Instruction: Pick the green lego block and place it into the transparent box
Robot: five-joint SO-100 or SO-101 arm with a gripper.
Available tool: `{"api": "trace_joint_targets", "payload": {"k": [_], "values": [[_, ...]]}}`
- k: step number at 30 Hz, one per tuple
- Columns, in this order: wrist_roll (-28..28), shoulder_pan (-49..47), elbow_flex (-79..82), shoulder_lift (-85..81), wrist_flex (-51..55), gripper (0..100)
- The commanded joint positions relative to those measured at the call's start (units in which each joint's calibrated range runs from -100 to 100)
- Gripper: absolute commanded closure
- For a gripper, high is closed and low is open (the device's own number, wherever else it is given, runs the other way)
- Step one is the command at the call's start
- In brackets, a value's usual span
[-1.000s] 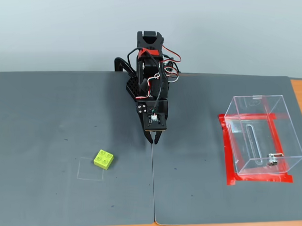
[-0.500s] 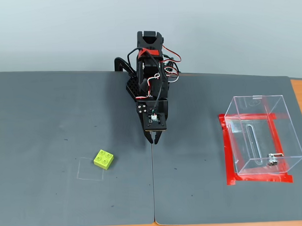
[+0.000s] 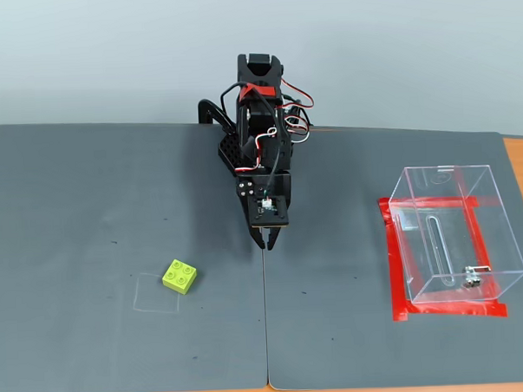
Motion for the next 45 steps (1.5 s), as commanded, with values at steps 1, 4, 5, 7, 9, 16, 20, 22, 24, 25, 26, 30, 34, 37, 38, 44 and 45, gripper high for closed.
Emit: {"api": "trace_joint_targets", "payload": {"k": [1, 4, 5, 7, 9, 16, 20, 22, 24, 25, 26, 30, 34, 37, 38, 44, 45], "values": [[0.2, 0.2, 0.2, -0.3, -0.6, 97], [0.0, 0.2, 0.2, -0.2, -0.6, 97], [0.2, 0.2, 0.2, -0.2, -0.6, 97], [0.2, -0.2, 0.2, -0.2, -0.6, 97], [0.2, -0.4, 0.1, -0.2, -0.6, 98], [0.2, -1.6, -3.5, 3.0, -0.6, 98], [0.2, -1.2, -6.9, 9.2, -0.6, 98], [0.2, -1.1, -8.4, 12.2, -1.1, 98], [0.2, -1.1, -9.7, 14.5, -3.0, 98], [0.2, -1.1, -10.2, 15.5, -4.5, 98], [0.2, -1.0, -10.9, 16.3, -5.9, 98], [0.2, -1.0, -15.0, 18.5, -9.7, 97], [0.0, 1.9, -20.4, 20.6, -9.2, 97], [0.0, 6.9, -22.6, 23.7, -9.1, 97], [0.1, 8.5, -23.3, 25.0, -9.1, 98], [0.2, 14.8, -30.5, 33.1, -9.1, 97], [0.2, 15.8, -31.8, 34.2, -9.1, 97]]}}
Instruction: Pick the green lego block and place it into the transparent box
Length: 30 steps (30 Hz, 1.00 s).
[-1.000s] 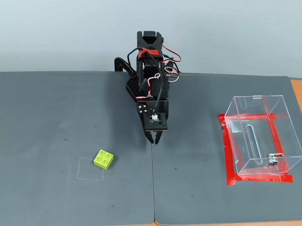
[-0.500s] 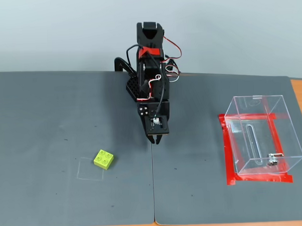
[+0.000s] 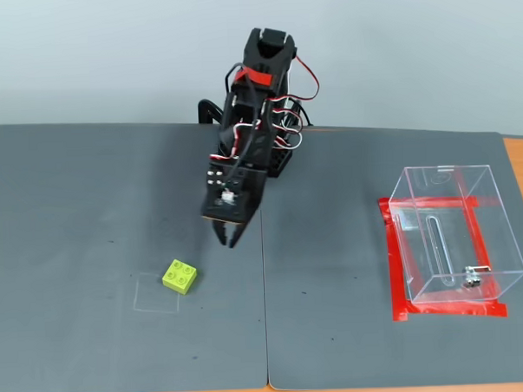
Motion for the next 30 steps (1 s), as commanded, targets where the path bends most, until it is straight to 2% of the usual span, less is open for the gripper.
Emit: {"api": "trace_joint_targets", "payload": {"k": [1, 11, 16, 18, 30], "values": [[-0.1, 4.3, -6.9, 4.2, -0.7, 97], [0.0, 11.9, -8.7, 10.3, -0.7, 96], [0.0, 11.6, -8.3, 12.2, -0.7, 78], [0.0, 11.5, -8.2, 13.0, -1.0, 74], [-0.2, 9.4, -8.2, 18.9, -7.0, 63]]}}
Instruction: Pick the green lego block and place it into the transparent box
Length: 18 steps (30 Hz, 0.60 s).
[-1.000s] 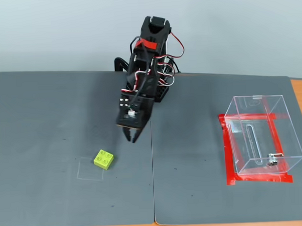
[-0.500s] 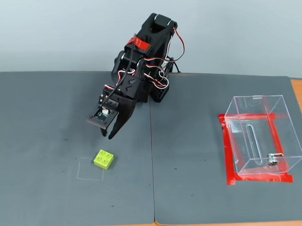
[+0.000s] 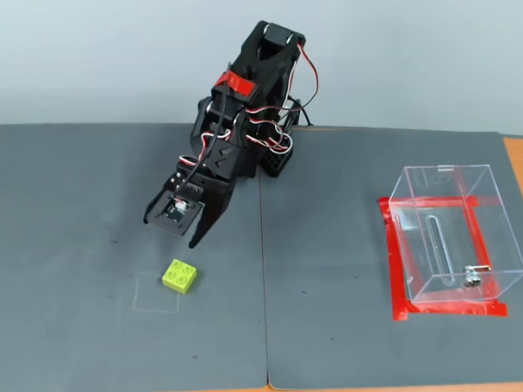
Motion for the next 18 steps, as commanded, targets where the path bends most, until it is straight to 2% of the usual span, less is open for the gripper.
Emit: {"api": "trace_joint_targets", "payload": {"k": [1, 18], "values": [[-0.1, -0.8, -2.5, 2.1, -3.0, 63], [-0.1, -0.8, -3.1, 11.9, -11.8, 63]]}}
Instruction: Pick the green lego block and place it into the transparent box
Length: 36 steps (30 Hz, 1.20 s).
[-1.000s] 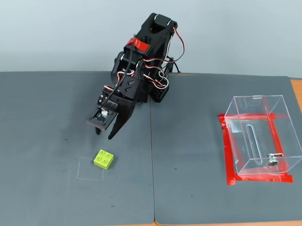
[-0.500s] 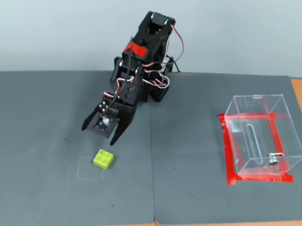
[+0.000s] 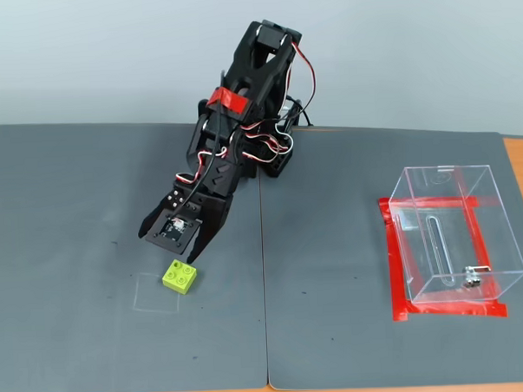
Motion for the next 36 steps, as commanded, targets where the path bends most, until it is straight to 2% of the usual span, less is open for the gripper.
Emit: {"api": "trace_joint_targets", "payload": {"k": [1, 11, 36], "values": [[0.0, -0.4, -3.3, 1.5, -1.5, 63], [1.0, -0.5, -10.1, 10.9, -1.1, 63], [3.4, -2.3, -15.1, 25.6, -1.5, 63]]}}
